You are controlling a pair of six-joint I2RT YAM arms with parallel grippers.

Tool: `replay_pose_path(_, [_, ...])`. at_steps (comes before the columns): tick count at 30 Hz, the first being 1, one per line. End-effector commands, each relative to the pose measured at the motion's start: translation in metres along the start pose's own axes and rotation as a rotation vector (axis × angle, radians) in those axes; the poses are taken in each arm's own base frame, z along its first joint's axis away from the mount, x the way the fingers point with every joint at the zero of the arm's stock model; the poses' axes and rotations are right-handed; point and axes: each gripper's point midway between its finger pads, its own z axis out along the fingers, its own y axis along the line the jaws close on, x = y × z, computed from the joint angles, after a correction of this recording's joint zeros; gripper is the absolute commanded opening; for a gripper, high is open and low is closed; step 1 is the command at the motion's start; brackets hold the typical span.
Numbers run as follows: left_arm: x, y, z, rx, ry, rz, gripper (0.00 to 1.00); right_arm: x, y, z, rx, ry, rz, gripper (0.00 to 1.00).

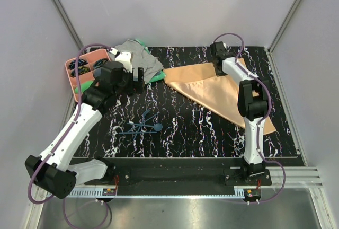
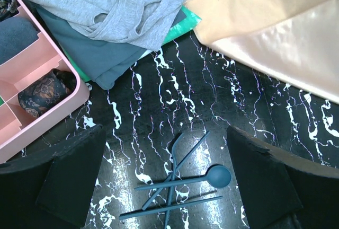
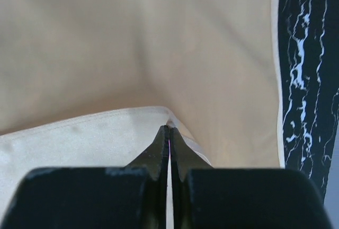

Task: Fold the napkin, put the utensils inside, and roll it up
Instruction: Fold the napkin

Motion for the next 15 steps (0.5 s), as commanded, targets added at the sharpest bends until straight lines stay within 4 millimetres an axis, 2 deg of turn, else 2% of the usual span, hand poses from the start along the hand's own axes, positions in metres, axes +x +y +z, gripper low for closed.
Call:
replay_pose_path(1, [-0.013, 0.0, 0.004, -0.002, -0.05, -0.009, 0.99, -0.026, -0.022, 0.027, 0.033, -0.035, 0.021, 0.0])
replay_pose_path(5, [-0.01, 0.002, 0.006, -0.011, -0.042, -0.004, 0.99, -0.036, -0.041, 0.048, 0.062, -0.042, 0.048, 0.0])
replay_pose_path(10, [-0.009, 0.003, 0.009, -0.019, -0.034, 0.0, 0.99, -0.055, -0.053, 0.068, 0.078, -0.074, 0.071, 0.0])
replay_pose_path(15, [-0.007, 0.005, 0.012, -0.029, -0.026, 0.003, 0.99, -0.072, -0.065, 0.08, 0.106, -0.111, 0.088, 0.0])
